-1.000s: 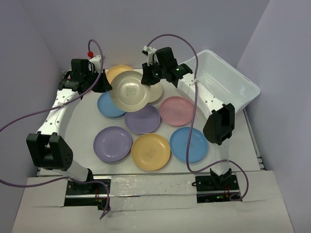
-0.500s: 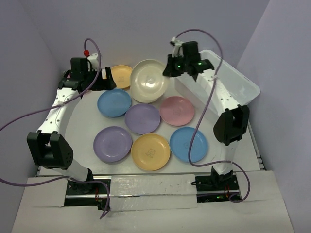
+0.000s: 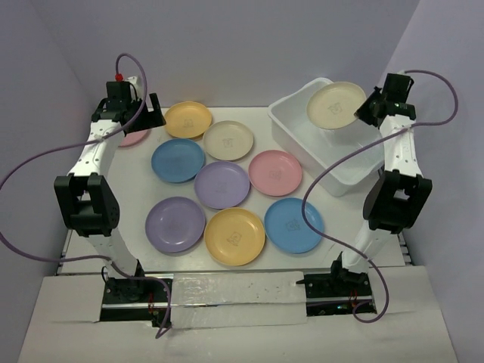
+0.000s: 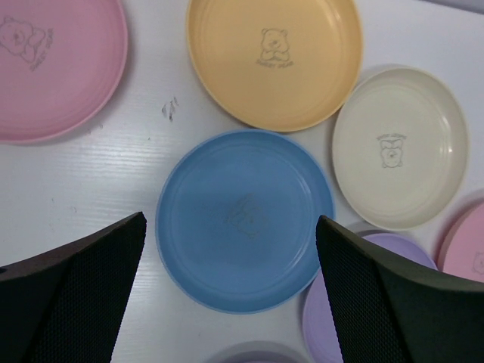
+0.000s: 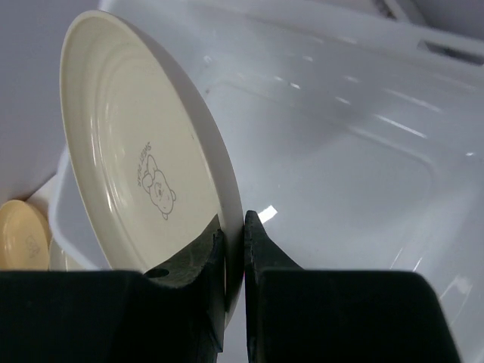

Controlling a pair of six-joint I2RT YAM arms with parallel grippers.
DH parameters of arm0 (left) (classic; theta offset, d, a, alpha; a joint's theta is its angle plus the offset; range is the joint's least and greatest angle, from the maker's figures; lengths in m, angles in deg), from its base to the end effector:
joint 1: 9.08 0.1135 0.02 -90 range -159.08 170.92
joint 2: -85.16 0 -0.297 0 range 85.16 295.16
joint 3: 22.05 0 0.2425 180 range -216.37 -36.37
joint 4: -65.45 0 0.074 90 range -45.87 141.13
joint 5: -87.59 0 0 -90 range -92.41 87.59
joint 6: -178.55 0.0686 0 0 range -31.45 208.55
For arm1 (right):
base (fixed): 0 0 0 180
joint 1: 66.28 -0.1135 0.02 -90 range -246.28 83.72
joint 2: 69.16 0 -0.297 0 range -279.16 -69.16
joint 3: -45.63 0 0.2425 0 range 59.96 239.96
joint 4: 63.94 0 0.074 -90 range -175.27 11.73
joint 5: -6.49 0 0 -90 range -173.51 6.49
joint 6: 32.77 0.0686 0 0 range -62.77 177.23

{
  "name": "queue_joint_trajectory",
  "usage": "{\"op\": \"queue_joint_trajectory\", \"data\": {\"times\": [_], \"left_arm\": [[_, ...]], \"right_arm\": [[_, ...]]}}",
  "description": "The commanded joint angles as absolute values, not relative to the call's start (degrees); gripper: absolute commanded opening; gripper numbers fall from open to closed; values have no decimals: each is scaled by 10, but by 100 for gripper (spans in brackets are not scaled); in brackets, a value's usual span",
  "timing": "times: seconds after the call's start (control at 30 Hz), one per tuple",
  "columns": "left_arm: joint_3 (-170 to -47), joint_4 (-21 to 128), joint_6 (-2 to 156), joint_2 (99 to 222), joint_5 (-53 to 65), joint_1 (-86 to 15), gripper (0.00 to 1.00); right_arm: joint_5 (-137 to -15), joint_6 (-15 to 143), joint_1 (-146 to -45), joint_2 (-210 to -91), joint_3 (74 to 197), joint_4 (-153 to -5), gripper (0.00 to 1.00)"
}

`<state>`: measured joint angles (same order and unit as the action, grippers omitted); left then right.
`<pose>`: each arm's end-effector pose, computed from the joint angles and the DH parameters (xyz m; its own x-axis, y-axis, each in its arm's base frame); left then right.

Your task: Place the plates into the plastic bin on the countertop

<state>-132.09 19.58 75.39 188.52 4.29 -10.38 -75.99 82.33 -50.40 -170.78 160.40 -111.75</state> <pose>0.4393 -0.0180 0.3409 -0.6409 -0.2116 -0.7379 -0.0339 0.9681 -0.2482 0.4187 -0.1098 0.3788 -0.4242 0.5579 -0.7133 0.3839 0.8242 0.4163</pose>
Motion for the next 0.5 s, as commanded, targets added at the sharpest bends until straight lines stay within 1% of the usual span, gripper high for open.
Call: {"op": "queue_joint_trajectory", "data": {"times": [0.0, 0.1, 0.13, 0.17, 0.23, 0.33, 0.37, 0.4, 0.43, 0.47], "left_arm": [[-1362, 175, 740, 1898, 48, -88, 99], [-1356, 173, 736, 1894, 37, -74, 99], [-1349, 178, 738, 1889, 33, -74, 99], [-1342, 181, 742, 1884, 28, -74, 99], [-1330, 179, 749, 1878, 27, -74, 99], [-1309, 170, 768, 1872, 49, -72, 99], [-1301, 165, 775, 1871, 53, -71, 99], [-1293, 161, 782, 1872, 55, -69, 99], [-1287, 158, 784, 1876, 54, -68, 99], [-1286, 155, 785, 1877, 54, -67, 99]], "right_arm": [[-760, 877, -518, -1750, 1599, -1116, 0], [-776, 895, -520, -1771, 1589, -1119, 0], [-789, 895, -521, -1778, 1588, -1120, 2], [-798, 894, -521, -1785, 1591, -1120, 7], [-803, 892, -520, -1791, 1595, -1120, 20], [-788, 883, -520, -1805, 1615, -1122, 61], [-784, 881, -521, -1805, 1620, -1121, 72], [-779, 878, -522, -1804, 1625, -1120, 80], [-773, 873, -522, -1801, 1630, -1120, 83], [-771, 872, -523, -1799, 1629, -1120, 84]]}}
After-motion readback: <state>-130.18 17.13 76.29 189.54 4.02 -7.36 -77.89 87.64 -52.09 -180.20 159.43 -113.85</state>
